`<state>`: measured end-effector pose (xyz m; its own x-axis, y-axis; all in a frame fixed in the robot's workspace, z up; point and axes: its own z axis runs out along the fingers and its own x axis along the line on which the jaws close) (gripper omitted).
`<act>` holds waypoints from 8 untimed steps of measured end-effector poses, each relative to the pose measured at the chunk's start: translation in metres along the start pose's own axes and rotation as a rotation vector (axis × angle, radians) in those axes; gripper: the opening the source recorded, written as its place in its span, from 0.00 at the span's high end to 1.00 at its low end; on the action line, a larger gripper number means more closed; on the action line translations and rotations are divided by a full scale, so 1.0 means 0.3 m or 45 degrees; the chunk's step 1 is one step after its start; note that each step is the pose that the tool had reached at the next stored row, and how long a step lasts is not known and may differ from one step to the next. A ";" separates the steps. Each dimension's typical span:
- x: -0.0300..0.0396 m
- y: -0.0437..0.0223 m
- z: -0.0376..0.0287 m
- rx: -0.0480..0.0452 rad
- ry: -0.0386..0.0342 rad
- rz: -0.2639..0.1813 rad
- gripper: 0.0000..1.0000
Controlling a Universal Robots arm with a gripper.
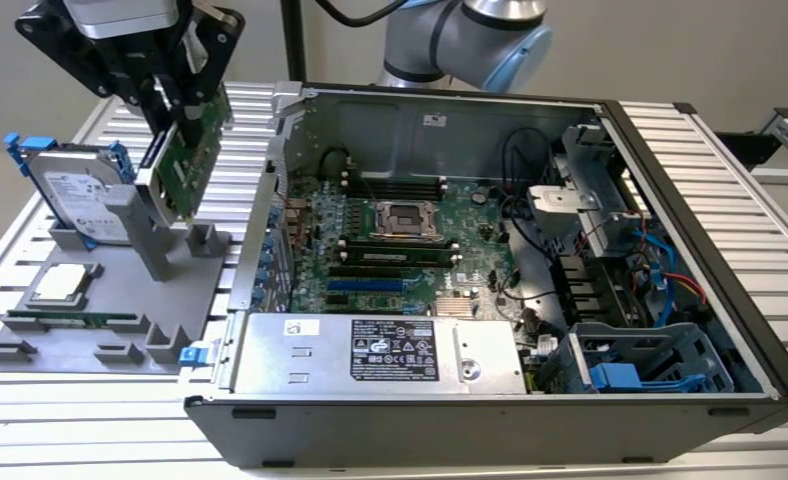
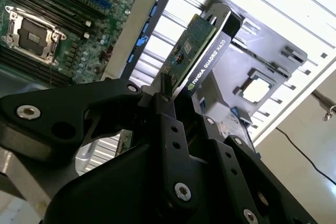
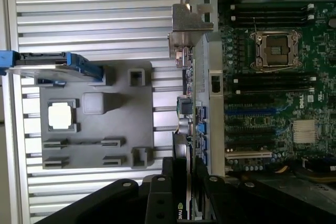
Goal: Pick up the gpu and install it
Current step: 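Pick up the gpu and move the gpu toward the slot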
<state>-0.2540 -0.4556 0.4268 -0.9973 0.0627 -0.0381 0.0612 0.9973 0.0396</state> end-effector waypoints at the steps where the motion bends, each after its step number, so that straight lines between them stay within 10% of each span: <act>1: -0.004 0.000 0.000 0.000 0.0000 0.000 1.00; 8: -0.035 0.002 0.001 0.000 0.0002 0.000 1.00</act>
<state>-0.2435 -0.4556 0.4268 -0.9973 0.0627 -0.0380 0.0612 0.9973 0.0396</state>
